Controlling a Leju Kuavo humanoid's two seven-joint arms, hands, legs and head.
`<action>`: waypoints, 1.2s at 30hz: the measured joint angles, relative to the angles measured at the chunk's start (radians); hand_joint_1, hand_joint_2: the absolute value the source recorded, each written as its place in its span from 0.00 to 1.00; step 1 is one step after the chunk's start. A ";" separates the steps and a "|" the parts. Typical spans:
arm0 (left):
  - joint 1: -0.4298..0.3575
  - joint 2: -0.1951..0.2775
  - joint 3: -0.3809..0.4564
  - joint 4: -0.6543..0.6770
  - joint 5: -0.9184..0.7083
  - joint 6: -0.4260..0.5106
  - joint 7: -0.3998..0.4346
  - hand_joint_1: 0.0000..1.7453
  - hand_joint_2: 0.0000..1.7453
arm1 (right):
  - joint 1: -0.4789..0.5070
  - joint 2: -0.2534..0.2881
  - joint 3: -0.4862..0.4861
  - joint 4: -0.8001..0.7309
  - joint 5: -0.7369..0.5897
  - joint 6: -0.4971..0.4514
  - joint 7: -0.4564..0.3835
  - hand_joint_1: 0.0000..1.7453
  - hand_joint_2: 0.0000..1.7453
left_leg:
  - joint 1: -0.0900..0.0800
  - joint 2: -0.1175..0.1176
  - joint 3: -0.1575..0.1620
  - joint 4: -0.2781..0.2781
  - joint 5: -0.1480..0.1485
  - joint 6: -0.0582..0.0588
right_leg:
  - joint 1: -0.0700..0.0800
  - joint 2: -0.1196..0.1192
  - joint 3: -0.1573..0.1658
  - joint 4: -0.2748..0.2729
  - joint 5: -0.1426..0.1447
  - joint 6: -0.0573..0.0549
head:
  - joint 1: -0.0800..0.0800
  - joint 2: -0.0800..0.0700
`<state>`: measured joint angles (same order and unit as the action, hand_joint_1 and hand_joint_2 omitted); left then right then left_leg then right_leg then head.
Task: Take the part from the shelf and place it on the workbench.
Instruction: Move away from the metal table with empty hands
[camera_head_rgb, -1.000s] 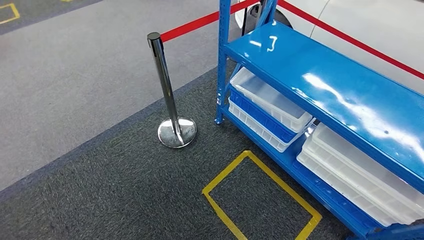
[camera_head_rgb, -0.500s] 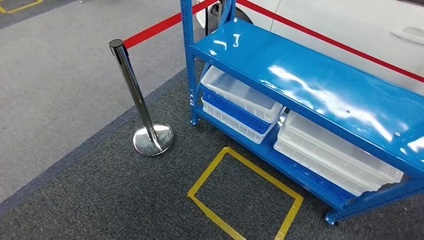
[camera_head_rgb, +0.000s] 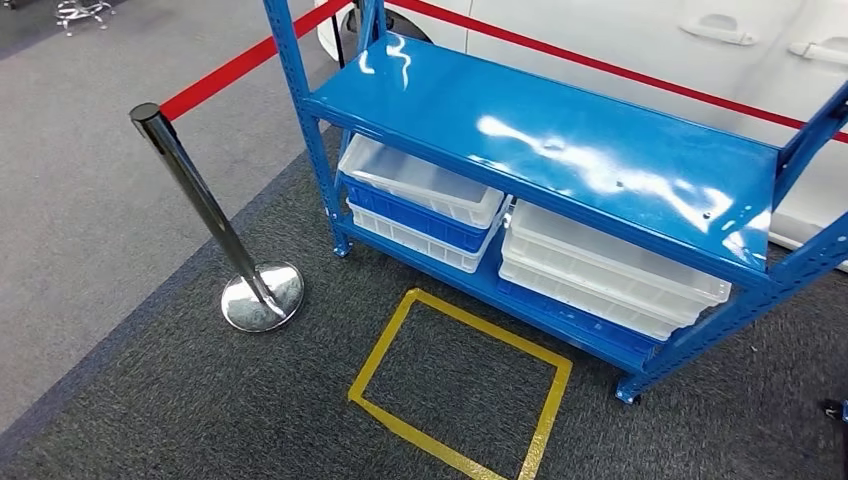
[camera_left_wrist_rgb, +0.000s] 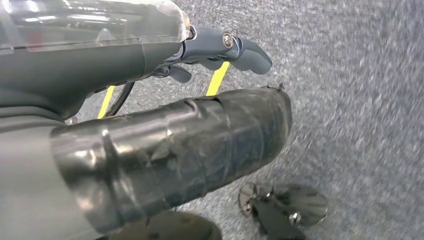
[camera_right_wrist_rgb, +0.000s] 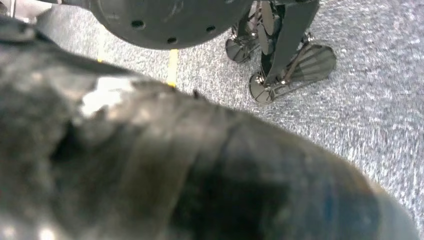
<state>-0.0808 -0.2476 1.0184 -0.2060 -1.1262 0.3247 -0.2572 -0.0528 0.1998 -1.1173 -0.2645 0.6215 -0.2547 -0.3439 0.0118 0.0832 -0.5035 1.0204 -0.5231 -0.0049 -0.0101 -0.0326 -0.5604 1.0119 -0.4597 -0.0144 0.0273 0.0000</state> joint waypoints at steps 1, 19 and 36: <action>0.001 0.000 0.000 0.000 0.000 0.000 -0.001 0.00 0.00 | -0.001 0.000 0.001 0.000 0.002 0.000 0.001 0.00 0.00 | 0.002 -0.029 -0.017 0.039 -0.026 -0.005 | -0.003 0.010 0.000 -0.003 0.003 -0.006 | 0.000 0.000; 0.010 0.002 0.004 0.000 0.002 -0.004 -0.003 0.00 0.00 | 0.002 0.005 0.020 0.006 0.034 0.014 0.037 0.00 0.00 | 0.006 -0.068 -0.017 -0.024 0.042 0.042 | -0.002 0.051 -0.134 0.241 -0.114 0.040 | 0.005 0.000; 0.007 0.003 0.007 0.000 -0.015 -0.004 -0.003 0.00 1.00 | 0.000 0.007 0.028 0.010 0.068 0.001 0.120 0.00 0.00 | 0.003 -0.074 -0.130 0.271 -0.115 -0.012 | 0.005 0.018 -0.002 0.001 -0.001 -0.021 | 0.001 0.000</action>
<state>-0.0739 -0.2449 1.0250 -0.2060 -1.1413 0.3208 -0.2605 -0.0525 0.2071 -1.0895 -0.2541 0.6899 -0.2539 -0.2234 0.0145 0.0096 -0.6335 1.2915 -0.6383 -0.0174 -0.0047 -0.0141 -0.5624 1.0130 -0.4603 -0.0352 0.0287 0.0000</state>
